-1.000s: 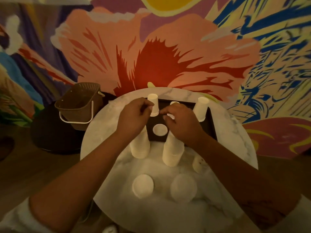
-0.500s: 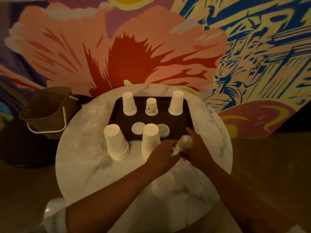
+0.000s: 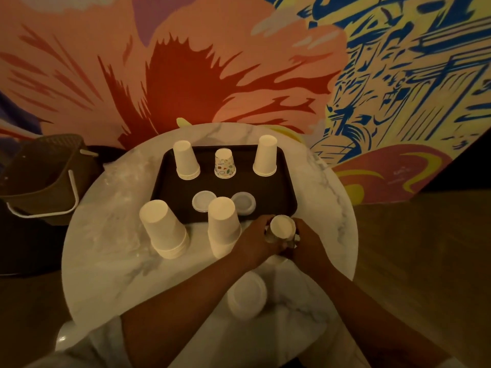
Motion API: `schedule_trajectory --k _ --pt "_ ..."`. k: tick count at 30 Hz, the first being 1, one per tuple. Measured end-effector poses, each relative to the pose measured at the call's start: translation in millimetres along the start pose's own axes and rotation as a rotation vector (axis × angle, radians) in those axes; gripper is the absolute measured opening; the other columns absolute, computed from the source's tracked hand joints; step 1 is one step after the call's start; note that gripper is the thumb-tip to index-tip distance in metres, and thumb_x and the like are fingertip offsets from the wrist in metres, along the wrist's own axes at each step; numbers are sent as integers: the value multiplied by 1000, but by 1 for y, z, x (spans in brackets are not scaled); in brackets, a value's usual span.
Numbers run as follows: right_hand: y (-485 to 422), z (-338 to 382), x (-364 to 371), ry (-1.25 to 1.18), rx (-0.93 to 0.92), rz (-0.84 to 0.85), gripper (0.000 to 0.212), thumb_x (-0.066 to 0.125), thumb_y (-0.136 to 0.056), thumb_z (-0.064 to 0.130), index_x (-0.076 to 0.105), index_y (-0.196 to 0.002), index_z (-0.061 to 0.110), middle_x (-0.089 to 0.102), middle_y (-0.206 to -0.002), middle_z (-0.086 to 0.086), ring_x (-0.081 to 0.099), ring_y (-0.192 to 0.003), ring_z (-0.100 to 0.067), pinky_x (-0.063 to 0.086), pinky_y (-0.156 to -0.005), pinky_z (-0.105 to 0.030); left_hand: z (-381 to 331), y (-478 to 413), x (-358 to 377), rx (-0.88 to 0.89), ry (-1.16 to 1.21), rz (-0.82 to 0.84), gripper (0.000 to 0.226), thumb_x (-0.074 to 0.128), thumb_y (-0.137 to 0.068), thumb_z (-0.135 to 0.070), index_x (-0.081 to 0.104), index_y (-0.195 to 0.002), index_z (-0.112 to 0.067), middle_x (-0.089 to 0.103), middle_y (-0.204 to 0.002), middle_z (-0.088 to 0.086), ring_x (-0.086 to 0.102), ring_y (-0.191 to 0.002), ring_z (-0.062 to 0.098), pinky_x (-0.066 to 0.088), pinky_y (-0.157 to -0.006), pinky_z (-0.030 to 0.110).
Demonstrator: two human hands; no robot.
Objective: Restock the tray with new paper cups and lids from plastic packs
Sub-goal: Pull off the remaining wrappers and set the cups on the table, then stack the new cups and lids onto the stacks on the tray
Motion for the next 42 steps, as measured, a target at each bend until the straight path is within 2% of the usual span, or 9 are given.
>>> schedule_trajectory --k 5,8,11,17,20,25,31,36,42 --pt "-12 5 -5 68 -105 86 55 77 -72 11 53 -121 17 59 -110 2 57 -104 -13 44 -85 -19 2 -12 -6 -4 -34 -37 59 82 -67 -19 52 -119 -15 60 -119 -1 56 -107 10 40 -86 11" --pt "-25 9 -14 86 -191 94 54 79 -72 18 55 -120 13 60 -113 1 54 -101 -8 38 -80 -5 -2 -18 -8 8 30 -60 60 80 -69 -17 49 -120 -17 55 -110 -9 52 -99 3 39 -74 2" --pt "-34 13 -25 75 -221 116 58 81 -68 20 55 -119 11 57 -107 7 51 -99 -5 33 -75 3 -10 -22 -7 -2 78 -64 57 79 -70 -15 47 -117 -20 54 -112 -8 52 -103 6 41 -77 6" --pt "-46 25 -29 124 -323 158 59 81 -68 16 54 -120 9 62 -117 -5 55 -104 -10 40 -80 -4 -17 -21 -15 -27 80 -144 57 78 -72 -18 47 -119 -18 55 -114 -6 51 -103 6 41 -77 8" --pt "-52 37 -31 147 -360 159 61 82 -67 17 55 -120 7 62 -120 -10 57 -105 -14 41 -82 -11 -25 -20 -24 -26 75 -172 57 77 -73 -18 47 -120 -17 55 -114 -4 52 -103 8 46 -82 17" --pt "-56 61 -41 135 -402 185 62 83 -65 14 54 -119 6 62 -119 -9 52 -98 -7 36 -73 -1 -39 -21 -41 -21 83 -226 50 79 -70 -21 47 -108 -26 58 -111 -4 57 -104 13 52 -92 37" --pt "-66 94 -53 48 -398 232 62 82 -66 12 52 -120 8 60 -116 -5 52 -100 -10 47 -92 -29 -63 -30 -64 -17 78 -230 48 78 -72 -22 48 -110 -23 61 -110 -3 59 -104 15 51 -92 38" --pt "-105 130 -56 -12 -451 232 63 82 -66 12 50 -121 13 56 -105 12 52 -92 2 42 -72 -2 -85 -59 -110 14 -28 -286 49 76 -73 -22 50 -114 -19 61 -115 -2 58 -106 14 51 -93 35" --pt "-186 158 -23 -126 -411 152 66 81 -67 10 48 -124 10 58 -118 -1 52 -105 -12 45 -82 -23 -78 -113 -180 49 -189 -406 58 77 -72 -16 51 -124 -16 60 -124 2 53 -105 9 43 -87 25"
Point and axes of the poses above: each hand's wrist, its own y-axis away from the middle knuckle, its own x-axis out of the palm, z = x × y, the point moved 7 cm from there along -y, towards the middle knuckle
